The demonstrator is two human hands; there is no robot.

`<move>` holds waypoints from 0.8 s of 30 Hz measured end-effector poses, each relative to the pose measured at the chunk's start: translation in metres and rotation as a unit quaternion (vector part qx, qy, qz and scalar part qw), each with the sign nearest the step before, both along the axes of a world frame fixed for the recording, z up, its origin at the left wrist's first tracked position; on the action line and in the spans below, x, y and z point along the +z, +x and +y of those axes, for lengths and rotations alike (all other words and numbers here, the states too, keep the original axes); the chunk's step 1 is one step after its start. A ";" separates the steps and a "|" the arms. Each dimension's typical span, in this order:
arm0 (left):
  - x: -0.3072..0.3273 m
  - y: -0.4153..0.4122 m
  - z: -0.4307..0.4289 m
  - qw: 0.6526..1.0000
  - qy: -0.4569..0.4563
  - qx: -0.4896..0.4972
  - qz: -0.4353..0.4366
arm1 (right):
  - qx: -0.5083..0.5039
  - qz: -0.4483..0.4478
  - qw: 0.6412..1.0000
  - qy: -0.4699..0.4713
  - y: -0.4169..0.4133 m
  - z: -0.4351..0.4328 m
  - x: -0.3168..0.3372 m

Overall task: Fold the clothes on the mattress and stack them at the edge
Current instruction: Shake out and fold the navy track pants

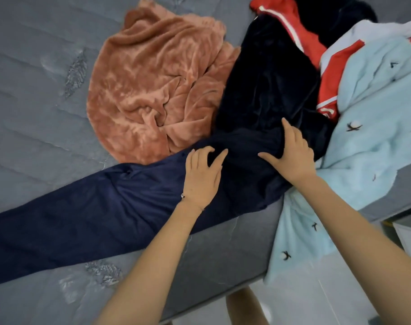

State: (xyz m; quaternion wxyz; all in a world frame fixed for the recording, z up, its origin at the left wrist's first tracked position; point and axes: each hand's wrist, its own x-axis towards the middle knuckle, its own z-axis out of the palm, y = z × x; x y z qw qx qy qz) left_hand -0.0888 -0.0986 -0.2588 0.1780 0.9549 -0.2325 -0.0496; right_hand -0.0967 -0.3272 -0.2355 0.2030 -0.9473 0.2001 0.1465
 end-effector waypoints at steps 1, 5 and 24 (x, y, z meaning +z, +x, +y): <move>-0.001 0.001 -0.005 1.000 0.021 -0.011 0.007 | -0.009 0.003 1.000 0.030 0.001 -0.003 -0.001; -0.007 0.005 -0.009 0.988 0.117 -0.004 0.106 | -0.063 -0.002 0.991 0.114 0.009 -0.008 0.002; 0.060 -0.029 0.197 0.623 -0.503 0.417 0.430 | -0.149 0.063 0.866 0.473 0.021 0.296 0.049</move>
